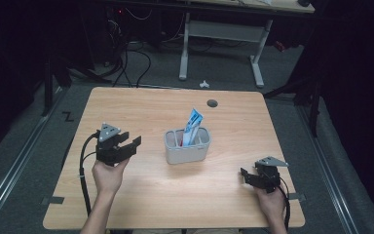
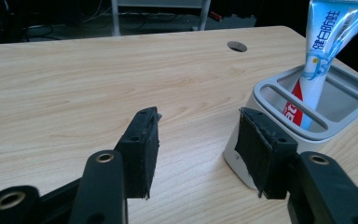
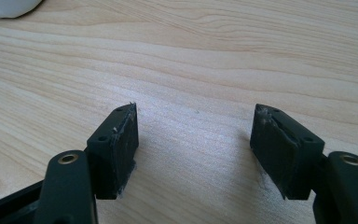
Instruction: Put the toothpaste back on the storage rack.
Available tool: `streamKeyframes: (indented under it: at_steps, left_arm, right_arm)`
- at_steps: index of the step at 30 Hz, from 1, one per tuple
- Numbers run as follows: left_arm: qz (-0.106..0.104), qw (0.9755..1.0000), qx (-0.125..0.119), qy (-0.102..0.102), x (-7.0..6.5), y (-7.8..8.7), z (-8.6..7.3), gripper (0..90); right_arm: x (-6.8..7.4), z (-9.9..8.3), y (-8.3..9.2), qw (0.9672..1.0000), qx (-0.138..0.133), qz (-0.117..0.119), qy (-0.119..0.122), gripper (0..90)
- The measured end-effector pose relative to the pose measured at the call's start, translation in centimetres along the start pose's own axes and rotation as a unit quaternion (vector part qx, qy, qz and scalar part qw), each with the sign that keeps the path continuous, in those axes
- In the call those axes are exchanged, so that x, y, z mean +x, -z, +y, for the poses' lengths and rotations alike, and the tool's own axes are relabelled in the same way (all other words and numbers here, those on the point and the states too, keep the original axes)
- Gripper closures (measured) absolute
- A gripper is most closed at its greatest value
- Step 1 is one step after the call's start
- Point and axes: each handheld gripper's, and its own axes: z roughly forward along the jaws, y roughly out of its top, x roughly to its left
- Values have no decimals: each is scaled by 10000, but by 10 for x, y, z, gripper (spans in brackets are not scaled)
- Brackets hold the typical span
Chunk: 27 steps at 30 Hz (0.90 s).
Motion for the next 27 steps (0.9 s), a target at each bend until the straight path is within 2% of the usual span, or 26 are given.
streamKeyframes:
  at_steps: [27]
  left_arm:
    - [112, 9995, 109, 257, 15, 9, -26, 487]
  right_arm:
    - [0, 0, 0, 10000, 0, -5, 5, 326]
